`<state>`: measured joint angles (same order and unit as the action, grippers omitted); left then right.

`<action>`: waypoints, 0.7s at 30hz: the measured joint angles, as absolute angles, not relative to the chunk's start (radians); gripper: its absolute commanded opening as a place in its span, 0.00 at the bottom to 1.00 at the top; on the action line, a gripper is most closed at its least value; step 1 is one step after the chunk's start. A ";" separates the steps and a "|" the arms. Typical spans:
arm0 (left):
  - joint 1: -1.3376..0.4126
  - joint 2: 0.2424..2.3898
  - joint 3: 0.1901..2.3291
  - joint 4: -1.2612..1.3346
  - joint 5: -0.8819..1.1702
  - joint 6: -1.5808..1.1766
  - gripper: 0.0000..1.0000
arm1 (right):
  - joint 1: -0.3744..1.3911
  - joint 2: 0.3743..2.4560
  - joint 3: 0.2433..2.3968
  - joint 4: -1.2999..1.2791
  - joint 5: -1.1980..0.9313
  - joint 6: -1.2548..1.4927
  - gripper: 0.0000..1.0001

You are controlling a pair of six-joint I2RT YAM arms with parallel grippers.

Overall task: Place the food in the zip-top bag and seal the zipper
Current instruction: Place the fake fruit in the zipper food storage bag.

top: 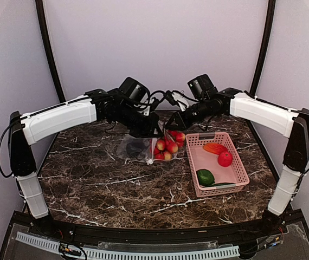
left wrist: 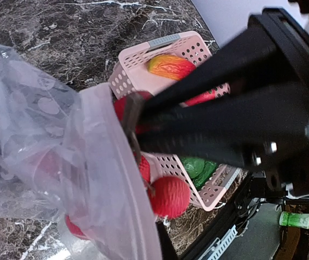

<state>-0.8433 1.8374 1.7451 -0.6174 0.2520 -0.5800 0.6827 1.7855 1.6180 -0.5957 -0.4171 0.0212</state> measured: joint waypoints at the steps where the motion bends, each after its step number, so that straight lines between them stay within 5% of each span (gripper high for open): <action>1: -0.848 1.835 1.744 -0.618 0.256 -0.580 0.01 | 0.676 1.784 1.618 -0.582 -0.403 0.025 0.11; 11: -0.857 1.832 1.732 -0.617 0.294 -0.585 0.01 | 0.676 1.794 1.634 -0.534 -0.586 0.035 0.20; 21: -0.860 1.832 1.731 -0.621 0.242 -0.585 0.01 | 0.582 1.687 1.556 -0.538 -0.616 0.009 0.57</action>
